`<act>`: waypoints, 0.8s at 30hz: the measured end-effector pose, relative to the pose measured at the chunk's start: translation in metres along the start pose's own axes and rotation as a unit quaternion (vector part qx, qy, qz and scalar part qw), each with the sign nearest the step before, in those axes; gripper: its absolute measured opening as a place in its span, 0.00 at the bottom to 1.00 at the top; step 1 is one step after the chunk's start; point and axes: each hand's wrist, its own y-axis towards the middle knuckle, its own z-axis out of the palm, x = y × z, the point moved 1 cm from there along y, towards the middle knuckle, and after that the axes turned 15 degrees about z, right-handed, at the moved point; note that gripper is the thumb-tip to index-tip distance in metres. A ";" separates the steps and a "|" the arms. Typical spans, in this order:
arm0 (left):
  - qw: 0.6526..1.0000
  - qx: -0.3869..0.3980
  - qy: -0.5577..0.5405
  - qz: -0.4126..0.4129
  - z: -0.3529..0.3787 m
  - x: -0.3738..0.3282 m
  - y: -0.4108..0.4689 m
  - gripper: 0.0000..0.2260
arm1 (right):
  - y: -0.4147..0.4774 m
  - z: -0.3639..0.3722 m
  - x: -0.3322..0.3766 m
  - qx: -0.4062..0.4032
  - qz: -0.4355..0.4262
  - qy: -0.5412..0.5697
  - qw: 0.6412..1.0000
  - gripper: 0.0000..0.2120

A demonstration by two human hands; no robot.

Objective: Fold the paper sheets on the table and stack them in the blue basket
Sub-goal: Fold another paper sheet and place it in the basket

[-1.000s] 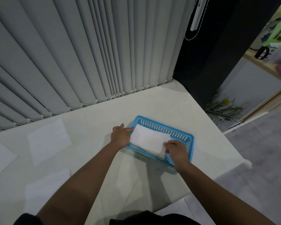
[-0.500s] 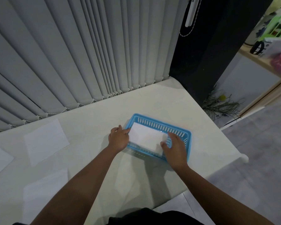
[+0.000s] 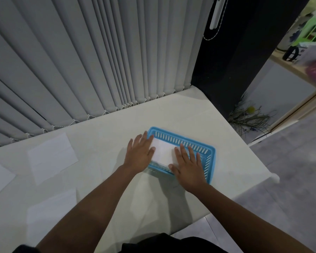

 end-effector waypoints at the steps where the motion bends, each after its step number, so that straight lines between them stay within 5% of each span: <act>1: 0.999 0.023 0.024 0.030 0.004 -0.003 0.002 0.25 | 0.001 0.000 0.003 0.004 -0.010 -0.006 1.000 0.43; 5: 0.989 0.100 0.085 0.065 0.020 0.001 0.007 0.29 | 0.005 0.007 0.005 0.025 -0.022 -0.021 0.999 0.43; 11: 0.984 0.102 0.107 0.099 0.025 0.012 0.005 0.45 | 0.004 0.016 -0.004 0.027 -0.014 -0.027 0.999 0.42; 15: 0.991 0.071 0.075 0.083 0.022 0.015 0.000 0.40 | -0.001 0.012 -0.014 0.018 0.017 0.002 1.000 0.40; 20: 0.998 -0.046 -0.031 -0.009 0.016 0.026 -0.012 0.32 | -0.009 -0.002 -0.050 -0.107 0.178 0.125 0.970 0.34; 24: 0.968 -0.112 -0.186 -0.130 0.016 0.028 -0.021 0.24 | -0.003 0.003 -0.066 -0.029 0.274 0.257 0.926 0.36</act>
